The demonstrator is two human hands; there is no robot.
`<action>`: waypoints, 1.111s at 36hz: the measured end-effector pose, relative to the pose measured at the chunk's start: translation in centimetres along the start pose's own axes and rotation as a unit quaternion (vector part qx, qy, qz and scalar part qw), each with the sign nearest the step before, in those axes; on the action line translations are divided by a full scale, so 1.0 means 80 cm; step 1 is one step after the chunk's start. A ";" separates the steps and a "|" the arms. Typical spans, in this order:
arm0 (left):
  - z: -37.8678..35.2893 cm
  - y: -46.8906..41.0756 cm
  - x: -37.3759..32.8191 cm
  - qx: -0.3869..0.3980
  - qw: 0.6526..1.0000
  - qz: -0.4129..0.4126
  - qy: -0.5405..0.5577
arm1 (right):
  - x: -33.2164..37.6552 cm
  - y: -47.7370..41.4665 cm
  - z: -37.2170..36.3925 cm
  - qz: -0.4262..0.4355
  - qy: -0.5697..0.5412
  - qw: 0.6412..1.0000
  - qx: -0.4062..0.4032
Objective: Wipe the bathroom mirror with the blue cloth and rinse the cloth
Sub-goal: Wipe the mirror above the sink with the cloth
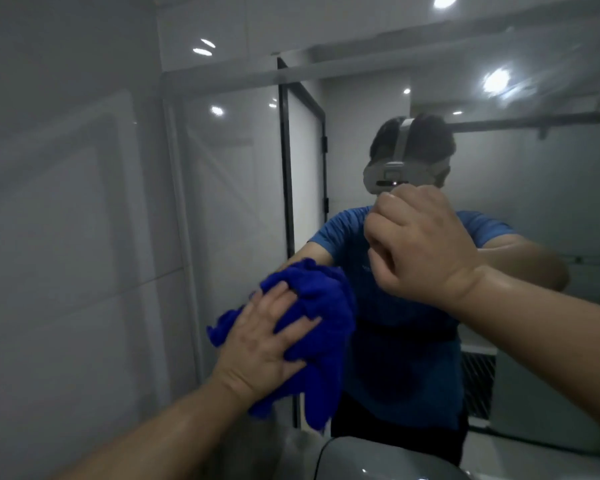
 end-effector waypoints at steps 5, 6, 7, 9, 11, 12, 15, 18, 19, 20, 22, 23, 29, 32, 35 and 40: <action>0.081 -0.019 0.143 -0.134 0.948 0.287 0.005 | 0.002 0.000 0.000 0.008 0.010 0.999 -0.032; 0.097 -0.035 0.164 -0.184 0.922 0.341 0.007 | 0.002 0.001 -0.001 0.010 0.013 0.999 -0.035; 0.111 -0.055 0.182 -0.227 0.895 0.384 0.006 | 0.002 0.001 -0.002 0.010 0.014 0.999 -0.036; 0.125 -0.095 0.201 -0.279 0.850 0.447 -0.001 | 0.002 0.002 -0.004 0.009 0.017 0.999 -0.036; 0.124 -0.127 0.197 -0.288 0.832 0.473 -0.015 | 0.001 0.001 -0.005 0.007 0.020 0.999 -0.036; 0.120 -0.138 0.188 -0.283 0.839 0.465 -0.021 | 0.000 0.001 -0.005 0.006 0.020 0.999 -0.038; 0.099 -0.153 0.137 -0.245 0.892 0.380 -0.024 | 0.000 0.002 -0.007 0.007 0.019 0.999 -0.040; 0.056 -0.126 0.055 -0.186 0.940 0.284 -0.013 | -0.001 0.001 -0.005 0.003 0.020 0.999 -0.045; 0.036 -0.106 0.024 -0.163 0.954 0.251 -0.005 | -0.003 0.001 -0.004 -0.002 0.015 0.999 -0.046; 0.023 -0.085 -0.006 -0.138 0.965 0.223 0.005 | -0.004 0.000 -0.003 -0.005 0.008 0.999 -0.046; -0.030 -0.016 -0.055 -0.088 0.978 0.187 0.014 | -0.005 0.001 -0.003 -0.004 0.000 0.999 -0.046; -0.053 0.018 -0.070 -0.059 0.982 0.177 0.030 | -0.004 0.001 -0.004 0.001 -0.002 0.999 -0.045; -0.047 0.100 -0.066 0.003 0.994 0.105 0.011 | -0.005 0.000 -0.009 0.009 0.006 0.999 -0.049; -0.012 0.083 -0.009 -0.035 0.976 0.214 0.021 | -0.004 0.000 -0.009 0.010 0.009 0.999 -0.049; 0.030 0.044 0.066 -0.133 0.935 0.329 0.018 | -0.002 0.001 -0.008 0.002 0.012 0.998 -0.054; 0.113 -0.085 0.184 -0.251 0.864 0.433 -0.047 | 0.000 0.001 -0.007 0.006 0.019 0.998 -0.052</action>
Point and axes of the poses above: each hand's wrist, its own y-axis away from the middle knuckle, its own z-axis out of the back of the hand, x = y × z, the point moved 8 cm from there along -y, towards the middle knuckle, and after that the axes turned 14 degrees about -z, right-handed, at the moved point
